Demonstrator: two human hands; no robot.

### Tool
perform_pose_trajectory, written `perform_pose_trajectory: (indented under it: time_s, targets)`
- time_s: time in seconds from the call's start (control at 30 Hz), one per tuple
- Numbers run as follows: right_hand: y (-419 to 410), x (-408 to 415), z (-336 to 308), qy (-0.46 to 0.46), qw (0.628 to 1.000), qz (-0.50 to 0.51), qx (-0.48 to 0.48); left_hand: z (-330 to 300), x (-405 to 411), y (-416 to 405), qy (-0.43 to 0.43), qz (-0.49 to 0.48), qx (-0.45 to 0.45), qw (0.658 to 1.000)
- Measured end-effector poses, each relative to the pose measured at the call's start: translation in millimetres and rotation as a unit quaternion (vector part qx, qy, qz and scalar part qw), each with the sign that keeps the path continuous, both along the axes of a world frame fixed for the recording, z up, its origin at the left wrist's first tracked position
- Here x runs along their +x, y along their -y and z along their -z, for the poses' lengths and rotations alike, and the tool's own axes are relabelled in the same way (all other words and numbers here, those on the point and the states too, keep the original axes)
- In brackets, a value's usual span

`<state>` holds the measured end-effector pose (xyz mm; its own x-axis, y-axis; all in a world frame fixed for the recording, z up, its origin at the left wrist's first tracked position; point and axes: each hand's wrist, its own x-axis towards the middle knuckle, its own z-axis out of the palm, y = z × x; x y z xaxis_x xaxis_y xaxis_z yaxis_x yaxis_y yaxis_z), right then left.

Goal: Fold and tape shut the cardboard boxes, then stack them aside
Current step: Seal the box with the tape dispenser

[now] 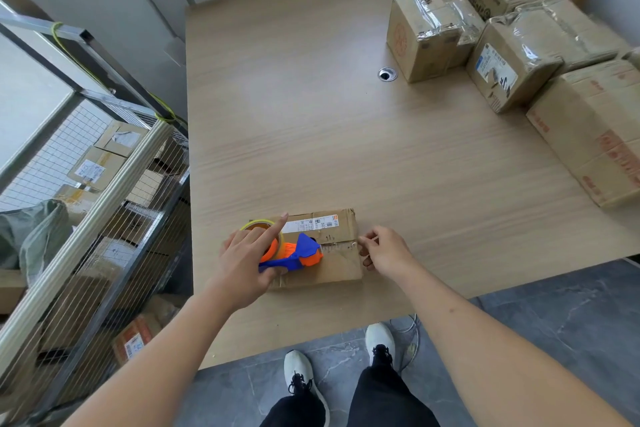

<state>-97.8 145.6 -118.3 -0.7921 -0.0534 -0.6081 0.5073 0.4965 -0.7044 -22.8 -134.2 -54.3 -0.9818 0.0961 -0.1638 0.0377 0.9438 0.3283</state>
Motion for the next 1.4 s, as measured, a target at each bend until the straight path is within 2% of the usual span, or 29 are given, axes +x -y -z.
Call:
perform_pose_trajectory:
  time_s: [0.1,0.23,0.37,0.5,0.57,0.67,0.73,0.83,0.93,1.17,1.4]
  targets:
    - [3.9,6.0,2.7,-0.027,0.998,-0.023,0.057,0.7,-2.1,0.5,0.002,-0.003,-0.003,1.000]
    - [7.8,15.2,5.3,0.008,0.996,0.083,0.032,1.1,-1.7,-0.9,0.002,0.004,-0.006,1.000]
    - [27.4,23.1,-2.7,-0.104,0.988,0.109,0.041,-0.9,-1.1,-0.5,0.000,0.009,-0.019,1.000]
    - [61.4,31.0,-10.3,-0.158,0.985,0.060,0.019,-7.8,-1.5,-1.3,0.005,0.030,-0.024,0.999]
    - [65.8,31.0,-9.0,-0.151,0.986,0.046,0.063,-14.6,-5.3,0.0,-0.007,0.067,-0.048,0.997]
    - [68.4,33.0,-6.1,-0.158,0.980,0.026,0.121,-28.5,-14.2,2.8,-0.023,0.180,-0.094,0.979]
    - [69.9,33.8,-3.9,-0.162,0.977,0.018,0.139,-40.7,-20.8,4.1,0.025,0.220,-0.088,0.971]
    - [68.4,33.1,-4.1,-0.154,0.976,0.002,0.154,-52.8,-30.9,8.6,0.147,0.204,-0.039,0.967]
    - [69.8,32.0,-2.4,-0.156,0.973,-0.014,0.168,-60.2,-44.2,18.1,0.217,0.196,0.007,0.956]
    - [71.4,27.9,-8.1,-0.148,0.968,-0.026,0.200,-76.2,-51.8,77.5,0.326,0.175,0.071,0.927]
    - [76.2,28.6,-9.8,-0.159,0.960,-0.040,0.226,-56.6,-23.1,146.1,0.378,0.096,0.173,0.904]
